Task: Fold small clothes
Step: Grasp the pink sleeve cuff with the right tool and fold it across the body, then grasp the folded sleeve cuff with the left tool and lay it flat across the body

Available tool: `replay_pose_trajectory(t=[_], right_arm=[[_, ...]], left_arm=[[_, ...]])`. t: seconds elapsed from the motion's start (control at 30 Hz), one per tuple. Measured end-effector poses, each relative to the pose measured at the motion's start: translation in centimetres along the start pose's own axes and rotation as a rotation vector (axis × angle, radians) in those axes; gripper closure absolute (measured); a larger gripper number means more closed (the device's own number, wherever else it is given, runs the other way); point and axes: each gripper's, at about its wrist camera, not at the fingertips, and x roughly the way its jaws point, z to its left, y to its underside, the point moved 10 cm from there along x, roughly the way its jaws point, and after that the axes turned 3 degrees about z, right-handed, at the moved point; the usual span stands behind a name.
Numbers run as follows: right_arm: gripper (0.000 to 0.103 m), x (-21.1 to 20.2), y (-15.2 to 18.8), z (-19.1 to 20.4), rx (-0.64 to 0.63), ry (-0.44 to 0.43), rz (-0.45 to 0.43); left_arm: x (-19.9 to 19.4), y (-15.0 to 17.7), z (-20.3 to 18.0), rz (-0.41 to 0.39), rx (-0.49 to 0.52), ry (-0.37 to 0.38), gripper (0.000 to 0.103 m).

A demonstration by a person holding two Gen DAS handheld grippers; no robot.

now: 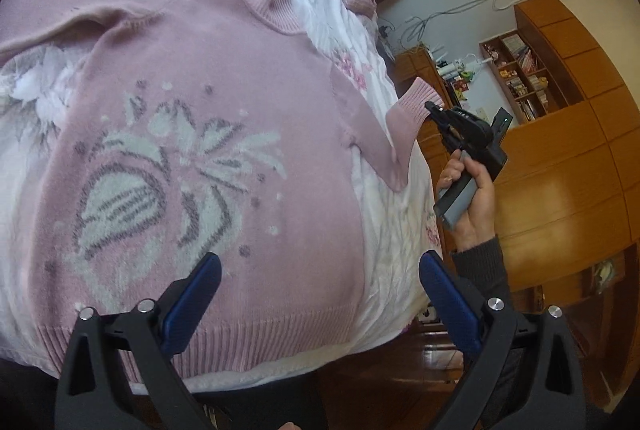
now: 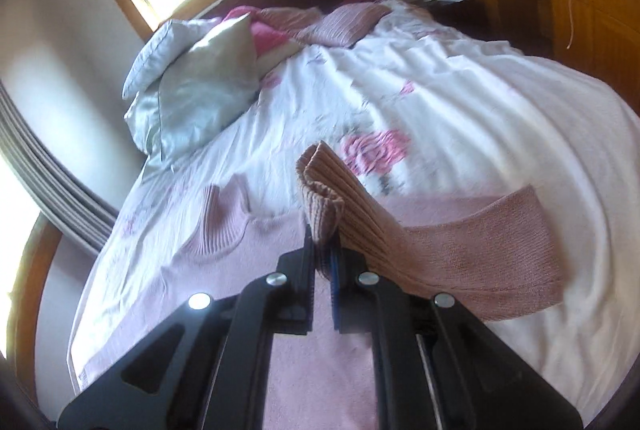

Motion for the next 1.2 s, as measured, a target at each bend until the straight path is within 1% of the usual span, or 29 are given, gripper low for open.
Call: replay_pose_trajectory(t=[0.07,0.13,0.17,0.23,0.27,0.3,0.33,0.37,0.4,0.43,0.47,0.5,0.53,0.57,0.6,0.63,0.7,0.73,0.77,0.83,0.9,0.97,1.0,1.03,1.07,1.1,1.13,1.17,1.2], right_arm=[[0.098,3.3,2.7,2.6,-0.05,0.021,0.054],[0.098,6.7,5.8,4.2,-0.106,0.058,0.117],[0.098,8.2,7.4,4.7,-0.143,0.081,0.148],[0.097,10.5,10.9,5.3,-0.203,0.123,0.202],[0.092,11.3,12.1,5.3,-0.221,0.135,0.229],[0.089,11.5,13.2,5.3,-0.232,0.136,0.239],[0.081,11.2,13.5,5.6,-0.248,0.127,0.23],[0.064,10.7,13.7,6.0,-0.262,0.106,0.225],[0.054,9.8,13.8,6.1,-0.268,0.088,0.219],[0.043,8.3,13.9,6.2,-0.267,0.081,0.195],[0.041,6.7,14.1,6.1,-0.261,0.069,0.168],[0.041,5.2,14.7,5.9,-0.251,0.049,0.16],[0.041,3.3,15.6,5.9,-0.227,0.01,0.155],[0.041,1.5,16.5,5.9,-0.198,-0.027,0.143],[0.04,-0.3,17.6,5.7,-0.171,-0.06,0.134],[0.039,-2.3,19.1,5.6,-0.138,-0.096,0.13],[0.038,-5.9,22.5,5.1,-0.091,-0.146,0.131],[0.038,-7.5,24.2,4.7,-0.084,-0.151,0.134],[0.038,-8.9,25.9,4.3,-0.078,-0.151,0.137],[0.037,-11.3,28.8,3.2,-0.058,-0.142,0.148],[0.036,-12.9,30.8,2.0,-0.008,-0.148,0.164],[0.034,-13.8,32.4,0.8,0.066,-0.159,0.189],[0.034,-14.1,32.9,0.4,0.097,-0.169,0.2],[0.034,-14.3,33.3,0.3,0.12,-0.177,0.208],[0.034,-14.6,33.5,0.3,0.133,-0.182,0.206],[0.034,-14.8,33.5,0.4,0.142,-0.187,0.198],[0.034,-15.0,33.6,0.5,0.152,-0.193,0.194],[0.034,-15.1,33.7,0.7,0.163,-0.203,0.193],[0.034,-15.2,33.7,1.0,0.175,-0.213,0.19]], left_arm=[[0.6,-1.0,1.1,0.026,-0.028,-0.01,0.004],[1.7,-2.0,2.0,0.054,-0.066,0.01,0.004],[2.1,-2.4,2.6,0.062,-0.077,0.002,0.004],[3.2,-3.9,2.6,0.07,-0.043,-0.013,0.004],[3.7,-4.9,2.5,0.059,-0.009,-0.028,0.004],[4.2,-5.9,2.4,0.044,0.021,-0.055,0.004],[4.8,-7.0,2.0,0.027,0.049,-0.069,0.004],[5.6,-7.9,1.6,0.018,0.072,-0.072,0.004],[6.5,-8.9,1.1,0.018,0.083,-0.062,0.004],[7.8,-9.8,0.5,0.026,0.078,-0.028,0.004],[9.3,-10.7,-0.1,0.044,0.06,0.011,0.004],[10.9,-11.5,-0.7,0.067,0.031,0.048,0.004],[12.7,-12.3,-1.3,0.09,0.004,0.081,0.004],[14.7,-13.0,-2.0,0.114,0.0,0.103,0.004],[16.7,-13.8,-2.5,0.134,0.006,0.108,0.004],[18.7,-14.3,-2.7,0.146,0.015,0.091,0.004],[22.1,-15.4,-2.3,0.159,0.013,0.027,0.004],[23.6,-15.9,-2.0,0.17,0.011,-0.012,0.004],[24.7,-16.2,-1.8,0.182,0.01,-0.032,0.004],[26.6,-16.6,-2.3,0.21,0.022,-0.037,0.004],[27.7,-16.7,-3.3,0.244,0.049,-0.021,0.004],[28.7,-17.0,-3.3,0.273,0.06,-0.064,0.005],[28.8,-17.1,-3.1,0.282,0.056,-0.089,0.008],[28.9,-17.4,-2.7,0.28,0.053,-0.122,0.019],[28.8,-17.6,-2.3,0.276,0.05,-0.154,0.044],[28.7,-17.9,-1.9,0.273,0.043,-0.178,0.056],[28.4,-18.1,-1.7,0.269,0.033,-0.187,0.076],[28.1,-18.2,-1.5,0.266,0.025,-0.194,0.091],[27.9,-18.3,-1.5,0.262,0.025,-0.195,0.096]])
